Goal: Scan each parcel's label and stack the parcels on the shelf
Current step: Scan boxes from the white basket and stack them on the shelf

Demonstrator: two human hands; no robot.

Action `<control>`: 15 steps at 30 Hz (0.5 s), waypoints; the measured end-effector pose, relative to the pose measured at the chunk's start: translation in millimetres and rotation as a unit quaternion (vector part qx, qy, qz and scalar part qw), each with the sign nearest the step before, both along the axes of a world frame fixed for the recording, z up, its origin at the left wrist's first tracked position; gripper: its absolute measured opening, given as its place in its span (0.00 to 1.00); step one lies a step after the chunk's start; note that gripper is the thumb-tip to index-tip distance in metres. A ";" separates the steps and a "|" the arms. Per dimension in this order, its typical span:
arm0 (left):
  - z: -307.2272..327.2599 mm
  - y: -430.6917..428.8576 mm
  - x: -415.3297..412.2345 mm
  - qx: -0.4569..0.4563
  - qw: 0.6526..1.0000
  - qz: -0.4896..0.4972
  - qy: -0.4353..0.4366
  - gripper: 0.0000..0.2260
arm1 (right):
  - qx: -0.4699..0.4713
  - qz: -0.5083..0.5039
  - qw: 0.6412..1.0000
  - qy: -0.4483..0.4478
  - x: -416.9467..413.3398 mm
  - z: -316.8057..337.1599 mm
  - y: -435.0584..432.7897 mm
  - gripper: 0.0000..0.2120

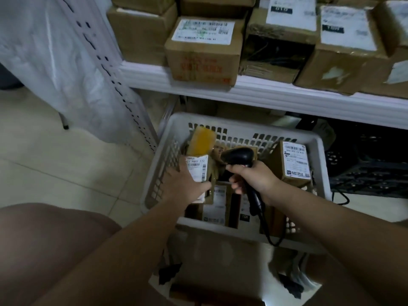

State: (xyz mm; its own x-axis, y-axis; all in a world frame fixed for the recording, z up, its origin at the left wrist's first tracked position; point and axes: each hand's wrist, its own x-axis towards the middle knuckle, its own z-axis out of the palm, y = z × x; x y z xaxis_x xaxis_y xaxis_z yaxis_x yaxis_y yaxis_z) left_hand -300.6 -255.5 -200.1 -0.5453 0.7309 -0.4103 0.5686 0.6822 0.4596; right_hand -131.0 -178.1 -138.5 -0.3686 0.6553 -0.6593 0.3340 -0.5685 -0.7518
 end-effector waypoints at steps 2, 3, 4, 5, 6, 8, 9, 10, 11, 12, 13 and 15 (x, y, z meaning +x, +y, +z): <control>23.8 2.6 5.3 0.047 0.996 0.029 -0.073 0.49 | 0.015 -0.011 1.000 0.023 3.1 8.7 -3.2 0.12; 34.6 5.4 7.2 0.076 0.992 0.027 -0.097 0.50 | 0.023 -0.007 0.999 0.034 5.0 15.6 -5.3 0.15; 47.1 7.9 8.7 0.100 0.989 0.015 -0.104 0.51 | 0.032 -0.001 0.998 0.048 6.7 23.7 -6.6 0.18; 59.8 10.8 7.9 0.128 0.987 -0.001 -0.102 0.52 | 0.042 0.003 0.997 0.064 7.9 33.1 -6.1 0.20; 73.3 14.3 4.3 0.155 0.982 -0.020 -0.106 0.52 | 0.058 0.001 0.995 0.086 9.0 44.8 -4.4 0.22; 103.9 19.3 -2.5 0.212 0.962 -0.057 -0.161 0.39 | 0.112 -0.016 0.985 0.129 13.1 68.9 4.5 0.23; 120.9 21.5 -4.2 0.232 0.948 -0.078 -0.202 0.30 | 0.145 -0.020 0.978 0.149 16.3 81.6 9.7 0.23; 137.3 24.2 -5.5 0.241 0.934 -0.099 -0.243 0.24 | 0.173 -0.015 0.970 0.168 20.2 95.0 14.0 0.22; 153.5 26.8 -6.5 0.239 0.923 -0.118 -0.277 0.24 | 0.193 -0.005 0.964 0.183 24.5 106.5 17.9 0.23; 166.5 30.3 -8.3 0.231 0.913 -0.126 -0.312 0.29 | 0.206 0.004 0.959 0.192 29.1 116.3 20.0 0.24; 175.9 33.9 -10.3 0.215 0.906 -0.122 -0.344 0.37 | 0.212 0.005 0.957 0.200 33.9 122.4 21.2 0.23; 185.9 37.3 -12.8 0.183 0.904 -0.104 -0.372 0.45 | 0.214 0.001 0.952 0.220 41.3 124.6 20.2 0.20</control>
State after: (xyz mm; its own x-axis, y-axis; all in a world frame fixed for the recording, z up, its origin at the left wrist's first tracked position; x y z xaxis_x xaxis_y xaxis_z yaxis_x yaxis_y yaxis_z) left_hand -313.4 -218.2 -14.2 -0.0523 0.9471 -0.3167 0.1073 0.3207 0.9411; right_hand -89.8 -157.9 -13.9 -0.5482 0.8286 -0.1137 -0.0656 -0.1781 -0.9818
